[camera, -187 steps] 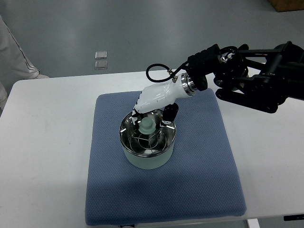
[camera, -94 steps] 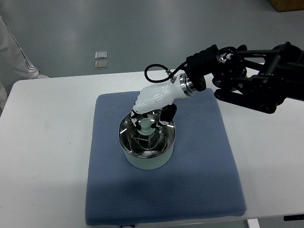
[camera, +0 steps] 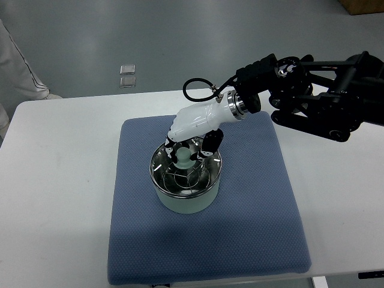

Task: Open lid and place right of pot
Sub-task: 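Close the right hand fingers around the green lid knob, then lift the glass lid up off the saucepan with the right hand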

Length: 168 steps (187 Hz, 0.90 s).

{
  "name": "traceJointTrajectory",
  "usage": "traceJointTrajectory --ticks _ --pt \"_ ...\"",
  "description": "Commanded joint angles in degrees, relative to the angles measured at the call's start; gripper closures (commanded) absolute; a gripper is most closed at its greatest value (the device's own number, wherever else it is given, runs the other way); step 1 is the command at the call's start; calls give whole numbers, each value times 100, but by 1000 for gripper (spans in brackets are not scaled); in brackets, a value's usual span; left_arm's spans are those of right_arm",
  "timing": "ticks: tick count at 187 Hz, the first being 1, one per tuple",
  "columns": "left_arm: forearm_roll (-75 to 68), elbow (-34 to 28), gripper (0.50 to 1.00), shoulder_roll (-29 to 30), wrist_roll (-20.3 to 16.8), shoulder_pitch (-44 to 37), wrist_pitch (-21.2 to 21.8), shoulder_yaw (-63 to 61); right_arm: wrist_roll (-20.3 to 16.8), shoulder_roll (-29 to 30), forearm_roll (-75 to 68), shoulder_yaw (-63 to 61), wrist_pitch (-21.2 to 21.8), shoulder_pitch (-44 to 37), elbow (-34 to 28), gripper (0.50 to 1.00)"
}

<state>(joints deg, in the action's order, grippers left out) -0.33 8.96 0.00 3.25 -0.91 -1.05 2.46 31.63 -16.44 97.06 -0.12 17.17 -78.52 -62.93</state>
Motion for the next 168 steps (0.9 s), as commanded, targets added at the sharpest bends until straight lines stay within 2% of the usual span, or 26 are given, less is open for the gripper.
traceJointTrajectory --ticks 1,123,168 --pt "7 0 500 0 0 -6 -1 0 1 -17 -12 -14 -3 4 0 1000" --pt "-2 0 500 0 0 3 -1 0 10 -96 -38 -313 -3 4 9 1000" --pt "-2 0 500 0 -8 3 -1 0 -8 -350 -100 -524 -3 4 70 1000"
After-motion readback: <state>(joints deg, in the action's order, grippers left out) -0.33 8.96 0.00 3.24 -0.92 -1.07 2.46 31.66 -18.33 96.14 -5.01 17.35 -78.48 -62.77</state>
